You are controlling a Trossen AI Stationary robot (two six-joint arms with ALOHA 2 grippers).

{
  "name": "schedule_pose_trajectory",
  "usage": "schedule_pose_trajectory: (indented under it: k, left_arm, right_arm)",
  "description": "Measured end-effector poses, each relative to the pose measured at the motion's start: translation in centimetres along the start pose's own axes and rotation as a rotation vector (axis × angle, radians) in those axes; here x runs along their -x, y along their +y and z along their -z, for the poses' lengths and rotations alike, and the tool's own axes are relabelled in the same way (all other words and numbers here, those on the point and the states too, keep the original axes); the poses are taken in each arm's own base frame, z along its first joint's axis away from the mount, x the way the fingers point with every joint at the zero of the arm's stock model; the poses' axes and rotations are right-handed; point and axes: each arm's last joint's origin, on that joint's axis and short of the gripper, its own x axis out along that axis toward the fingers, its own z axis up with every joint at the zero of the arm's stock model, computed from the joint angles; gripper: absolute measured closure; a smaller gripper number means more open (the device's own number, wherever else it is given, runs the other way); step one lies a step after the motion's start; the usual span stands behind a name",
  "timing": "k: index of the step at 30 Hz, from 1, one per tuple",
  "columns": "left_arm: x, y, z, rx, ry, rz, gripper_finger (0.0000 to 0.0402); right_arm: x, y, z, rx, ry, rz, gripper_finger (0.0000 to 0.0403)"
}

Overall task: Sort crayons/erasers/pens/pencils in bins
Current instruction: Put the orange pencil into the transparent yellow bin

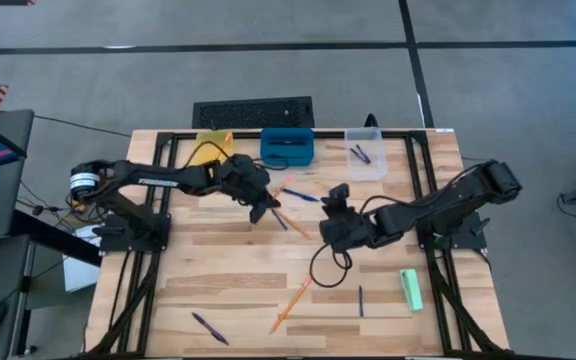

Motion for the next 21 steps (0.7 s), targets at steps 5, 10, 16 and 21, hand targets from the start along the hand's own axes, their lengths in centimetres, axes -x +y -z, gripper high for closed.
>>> schedule_pose_trajectory:
  k: [5, 10, 16, 21]
  left_arm:
    - [3.4, -0.3, -2.0, -0.086, 0.031, -0.201, 0.0401]
    - [6.9, -0.3, -3.3, -0.107, 0.059, -0.387, 0.0401]
    - [10.3, 1.2, -3.0, -0.060, 0.104, -0.567, 0.0401]
    - [12.0, 3.6, -2.7, 0.002, 0.151, -0.713, 0.0401]
  right_arm:
    - [-1.0, 1.4, 2.3, -0.113, 0.047, -0.024, 0.0348]
    - [-2.1, 2.5, 4.7, -0.232, 0.053, -0.007, 0.0396]
    - [-2.7, 2.4, 7.0, -0.399, -0.099, -0.022, 0.0396]
    - [-2.9, 1.0, 8.3, -0.465, -0.238, -0.062, 0.0396]
